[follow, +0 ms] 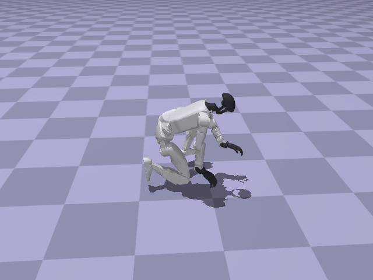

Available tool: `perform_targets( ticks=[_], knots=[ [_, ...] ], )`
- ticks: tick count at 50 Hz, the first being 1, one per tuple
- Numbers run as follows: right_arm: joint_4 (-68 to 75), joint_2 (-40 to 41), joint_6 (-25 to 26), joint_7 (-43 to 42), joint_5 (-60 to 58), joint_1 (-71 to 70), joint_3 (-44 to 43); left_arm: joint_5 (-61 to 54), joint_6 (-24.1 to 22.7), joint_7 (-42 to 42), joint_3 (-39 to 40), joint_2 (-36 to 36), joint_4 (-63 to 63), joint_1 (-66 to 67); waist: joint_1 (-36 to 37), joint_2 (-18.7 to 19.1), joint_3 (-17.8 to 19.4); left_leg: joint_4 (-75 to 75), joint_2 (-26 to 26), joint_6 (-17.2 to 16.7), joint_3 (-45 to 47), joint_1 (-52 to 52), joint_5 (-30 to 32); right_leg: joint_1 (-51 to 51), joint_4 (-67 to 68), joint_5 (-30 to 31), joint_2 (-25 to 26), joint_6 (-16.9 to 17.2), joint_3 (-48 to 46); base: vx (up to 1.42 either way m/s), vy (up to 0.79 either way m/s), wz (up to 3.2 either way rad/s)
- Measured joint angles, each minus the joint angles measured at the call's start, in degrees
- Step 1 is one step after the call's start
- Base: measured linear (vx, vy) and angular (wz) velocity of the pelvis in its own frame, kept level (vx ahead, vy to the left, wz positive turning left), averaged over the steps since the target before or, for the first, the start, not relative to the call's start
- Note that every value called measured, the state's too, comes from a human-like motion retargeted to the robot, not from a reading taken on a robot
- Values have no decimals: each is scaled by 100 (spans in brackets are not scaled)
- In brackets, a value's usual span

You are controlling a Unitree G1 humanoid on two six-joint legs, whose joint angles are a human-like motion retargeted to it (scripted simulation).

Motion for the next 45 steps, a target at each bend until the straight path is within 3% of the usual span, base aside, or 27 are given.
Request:
perform_targets(
  ticks=[5, 7, 15, 21, 26, 30, 33, 35, 38, 40, 43, 45],
  knots=[
    [72, -18, -32, -120, -387, 108, -346, 1581, 93, 351, -1252, 1613, 61, -282, 310, 1, 0, 102, 48, 130, 0, 0, -115, 18, -11, -130, -135, 58, 95, 3, 1, -6],
    [120, -167, 14, -180, -520, 318, -637, 1246, 135, 467, -1185, 2276, 348, -105, 630, 50, 0, 204, 103, 127, -104, 0, -192, 77, -63, -53, -18, 64, 56, 10, -4, -28],
    [278, -1224, 277, -248, -608, 1320, -1854, -3250, -556, 93, 1477, 4411, 2142, 1441, 2040, 1170, 0, 504, 37, 460, -162, 0, -557, 325, -258, -168, -220, 44, 39, 14, 3, -1],
    [450, -1977, 257, -255, -422, 2207, -2782, -5001, -758, 31, 2831, 5590, 3272, 2837, 3253, 1919, 0, 679, -33, 705, -279, 0, -900, 523, -466, -217, -358, 37, -122, 14, 2, -1],
    [540, -2346, 235, -294, -434, 2851, -3628, -4920, -485, 103, 3857, 5673, 4553, 4441, 4070, 2385, 0, 773, 14, 678, -410, 0, -1097, 556, -569, -224, -369, -80, -252, 9, -1, -10],
    [582, -2600, 359, -264, -347, 2986, -3799, -6001, -347, 552, 6000, 5164, 4784, 5960, 4174, 2602, 0, 737, 1, 594, -372, 0, -1122, 485, -580, -274, -462, -162, -271, 2, -1, 7],
    [569, -2516, 392, -261, -302, 2624, -3300, -6231, -670, 429, 7298, 4577, 4534, 7171, 3687, 2423, 0, 650, -34, 439, -355, 0, -1074, 429, -603, -187, -341, -96, -240, 0, -10, 27],
    [535, -2287, 352, -279, -328, 2294, -2892, -5546, -689, 224, 7597, 4171, 3943, 7824, 3238, 2145, 0, 569, -82, 335, -329, 0, -1020, 417, -601, -176, -306, -34, -236, -3, -12, 37],
    [327, -1879, 265, -371, -359, 1929, -2239, -3953, -419, -268, 7111, 3931, 3015, 7925, 2536, 1638, 0, 430, -198, 207, -302, 0, -889, 482, -599, -180, -262, 79, -278, -6, -13, 42],
    [195, -1625, 249, -366, -333, 1711, -1885, -3337, -303, -609, 6434, 3875, 2455, 7290, 2075, 1341, 0, 333, -293, 131, -286, 0, -777, 554, -598, -184, -252, 145, -335, -8, -12, 45],
    [217, -1220, 240, -210, -225, 1303, -1554, -3254, -322, -779, 4822, 3570, 1785, 5317, 1406, 992, 0, 196, -439, -3, -275, 0, -601, 696, -587, -204, -249, 225, -459, -9, -10, 42],
    [233, -1036, 190, -158, -147, 1124, -1379, -3096, -359, -597, 3344, 3160, 1457, 3703, 1071, 812, 0, 113, -518, -98, -269, 0, -493, 774, -571, -218, -233, 268, -545, -10, -6, 46]
  ],
)
